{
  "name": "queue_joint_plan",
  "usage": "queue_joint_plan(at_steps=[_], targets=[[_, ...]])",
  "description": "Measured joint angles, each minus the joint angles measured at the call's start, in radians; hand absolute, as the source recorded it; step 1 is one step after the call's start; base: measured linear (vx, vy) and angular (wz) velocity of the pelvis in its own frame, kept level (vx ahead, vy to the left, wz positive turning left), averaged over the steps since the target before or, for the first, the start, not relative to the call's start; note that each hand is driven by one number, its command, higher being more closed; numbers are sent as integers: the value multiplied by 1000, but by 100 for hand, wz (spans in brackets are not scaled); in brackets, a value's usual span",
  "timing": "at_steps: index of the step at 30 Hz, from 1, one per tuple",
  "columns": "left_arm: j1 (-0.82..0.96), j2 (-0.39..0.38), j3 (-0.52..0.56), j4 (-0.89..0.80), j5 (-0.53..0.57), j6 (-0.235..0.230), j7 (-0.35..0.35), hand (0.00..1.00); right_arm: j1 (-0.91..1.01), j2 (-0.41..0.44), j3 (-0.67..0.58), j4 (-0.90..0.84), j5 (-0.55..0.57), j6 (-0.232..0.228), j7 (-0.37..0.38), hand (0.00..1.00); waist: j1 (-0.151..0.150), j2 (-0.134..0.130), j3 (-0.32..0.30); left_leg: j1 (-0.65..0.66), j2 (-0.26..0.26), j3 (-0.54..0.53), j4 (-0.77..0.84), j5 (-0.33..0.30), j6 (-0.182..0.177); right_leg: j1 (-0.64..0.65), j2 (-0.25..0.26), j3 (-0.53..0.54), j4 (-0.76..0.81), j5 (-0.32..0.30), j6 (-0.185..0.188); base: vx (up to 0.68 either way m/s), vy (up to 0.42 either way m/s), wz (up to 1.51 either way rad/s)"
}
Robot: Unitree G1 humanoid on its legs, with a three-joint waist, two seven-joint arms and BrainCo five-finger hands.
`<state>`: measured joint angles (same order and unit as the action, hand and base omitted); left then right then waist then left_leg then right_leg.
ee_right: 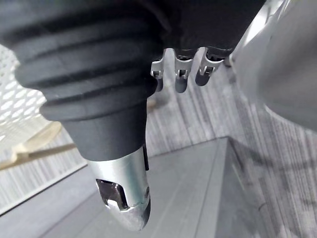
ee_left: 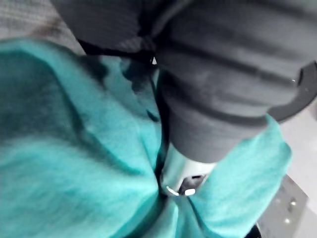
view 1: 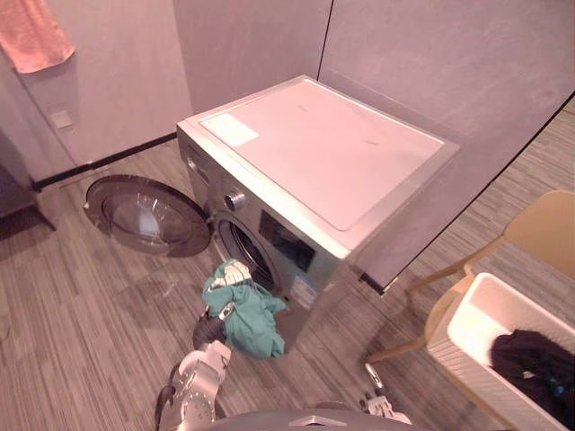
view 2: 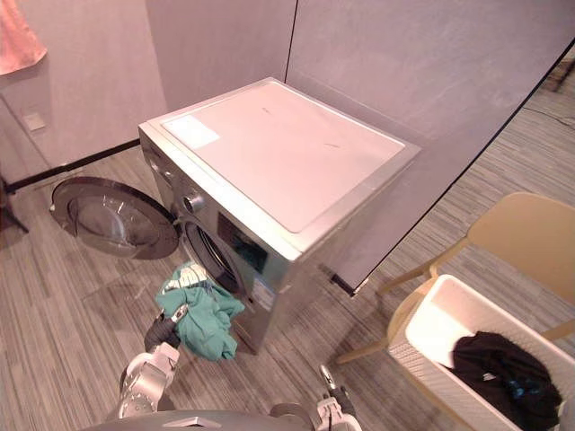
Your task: Pick up the laundry basket with both hands and put the clothes into the washing machine.
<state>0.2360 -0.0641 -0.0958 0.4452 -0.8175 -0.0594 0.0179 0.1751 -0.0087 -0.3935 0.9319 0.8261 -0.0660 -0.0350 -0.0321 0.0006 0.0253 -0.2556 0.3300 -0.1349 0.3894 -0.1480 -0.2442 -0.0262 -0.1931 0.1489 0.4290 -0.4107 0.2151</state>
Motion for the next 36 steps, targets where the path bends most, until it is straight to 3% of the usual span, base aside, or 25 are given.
queue_joint_plan(at_steps=[1,3,5,6,7,8,11,12,14,15,16,19,21,23,24,25,26,27,28,29,30,33,34,35,36], targets=[[2,34,30,25,-3,-1,4,100,-5,31,-37,70,-2,11,-1,0,-19,-59,-22,-13,-89,50,68,-40,10,25,-77,96,-34,16,-13,322,714,0],[-12,63,32,28,-1,-5,3,100,6,65,-85,118,-8,10,-4,0,-47,-92,-46,-51,-148,50,110,-66,19,24,-117,151,-74,152,-23,329,677,32],[-35,94,8,24,21,-6,-1,100,-4,64,-102,114,-6,17,0,0,-52,-86,-45,-46,-168,84,97,-78,54,-21,-122,176,-61,344,-50,223,576,-26],[-44,112,5,23,64,-6,-5,100,-23,65,-98,98,-8,17,9,0,-50,-86,-45,4,-188,147,34,-63,91,-89,-141,162,-16,478,-133,151,462,-60],[-45,115,5,23,77,-6,-5,100,-27,65,-98,94,-8,17,10,0,-49,-86,-45,21,-194,166,17,-57,100,-110,-150,149,-7,514,-160,143,431,-95],[-46,124,8,16,113,-6,-5,100,-34,54,-79,64,-9,17,11,0,-45,-67,-42,81,-200,230,-63,-36,133,-167,-175,69,49,574,-228,102,327,-100],[-45,124,59,3,155,-15,1,100,-40,31,-27,-6,-9,16,7,0,-51,-19,-22,222,-209,372,-199,-1,169,-263,-178,-268,295,342,-224,88,266,-113],[-45,124,64,3,155,-16,1,100,-41,31,-9,-18,-9,15,9,0,-48,-15,-22,242,-210,401,-215,0,170,-273,-160,-320,317,312,-220,87,149,-148],[-47,119,70,3,155,-17,4,100,-31,37,48,-78,-9,9,17,0,-56,-16,-22,274,-229,511,-241,0,173,-265,-68,-465,279,201,-201,97,43,-143],[-53,110,68,3,156,-15,3,100,-30,37,60,-96,-9,9,23,0,-56,-8,-17,277,-230,535,-243,0,173,-252,-57,-469,234,183,-197,90,2,-123],[-74,103,63,8,170,-10,1,100,-29,36,75,-132,-10,9,38,0,-60,-8,-10,285,-234,572,-253,4,174,-227,-34,-460,149,179,-179,69,-16,-103],[-107,55,36,9,221,2,0,100,-19,22,121,-228,-50,9,46,0,-82,25,13,313,-223,607,-273,23,170,-156,10,-481,-7,185,-183,26,-50,-69],[-117,39,17,9,235,2,-2,100,-20,10,146,-256,-68,4,50,0,-75,38,7,334,-212,629,-289,45,166,-131,50,-455,-83,224,-182,0,-52,-54],[-124,36,5,9,244,3,-3,100,-40,11,153,-262,-68,0,51,0,-72,21,15,332,-203,634,-251,59,162,-114,64,-431,-124,237,-182,-38,-62,-26],[-130,36,-17,8,244,4,-4,100,-30,17,168,-265,-69,0,50,0,-72,-11,34,275,-175,621,-72,57,159,-89,51,-425,-139,225,-189,-73,-91,0],[-129,35,-20,8,243,4,-4,100,-25,18,175,-268,-69,0,50,0,-71,-13,41,260,-162,617,-19,57,159,-77,51,-426,-145,226,-190,-100,-106,-14],[-113,24,-35,3,243,8,-5,100,10,16,186,-311,-69,2,51,0,-43,0,75,172,-76,566,269,73,161,-25,68,-414,-154,217,-186,-47,-29,-37],[-101,19,-39,0,243,9,-5,100,24,11,189,-326,-69,1,51,0,-27,9,86,140,-49,539,356,97,166,-15,80,-403,-147,209,-191,-41,5,-72],[-75,13,-48,-2,243,12,-5,100,37,3,205,-324,-71,2,51,0,-15,25,89,96,-41,471,461,158,166,-7,85,-367,-123,192,-193,27,77,-75],[-61,14,-62,-2,243,14,-6,100,37,-7,218,-324,-78,2,50,0,-15,33,90,75,-57,423,508,155,177,-8,82,-343,-114,186,-194,72,134,-87],[-56,15,-71,-2,243,19,-8,100,31,-16,226,-323,-79,3,49,0,-20,36,91,44,-87,373,519,70,184,-19,76,-305,-112,185,-193,67,100,-67],[-54,21,-67,-5,244,23,-8,100,13,-16,237,-319,-87,4,49,0,-9,28,93,7,-111,289,354,-25,178,-60,69,-227,-112,186,-194,84,184,-79],[-50,27,-63,-4,248,30,-9,100,12,-16,238,-312,-87,4,51,0,-9,28,93,19,-113,230,206,-30,179,-71,67,-192,-110,187,-187,115,260,-82],[-46,30,-58,-4,260,32,-9,100,12,-19,233,-282,-87,3,54,0,-7,31,91,58,-124,177,36,-18,168,-84,60,-163,-96,185,-153,137,283,-81],[-46,30,-59,-3,272,35,-9,100,13,-25,232,-270,-87,5,54,0,-4,38,89,79,-125,168,-36,8,162,-91,58,-150,-88,178,-139,170,351,-73]])
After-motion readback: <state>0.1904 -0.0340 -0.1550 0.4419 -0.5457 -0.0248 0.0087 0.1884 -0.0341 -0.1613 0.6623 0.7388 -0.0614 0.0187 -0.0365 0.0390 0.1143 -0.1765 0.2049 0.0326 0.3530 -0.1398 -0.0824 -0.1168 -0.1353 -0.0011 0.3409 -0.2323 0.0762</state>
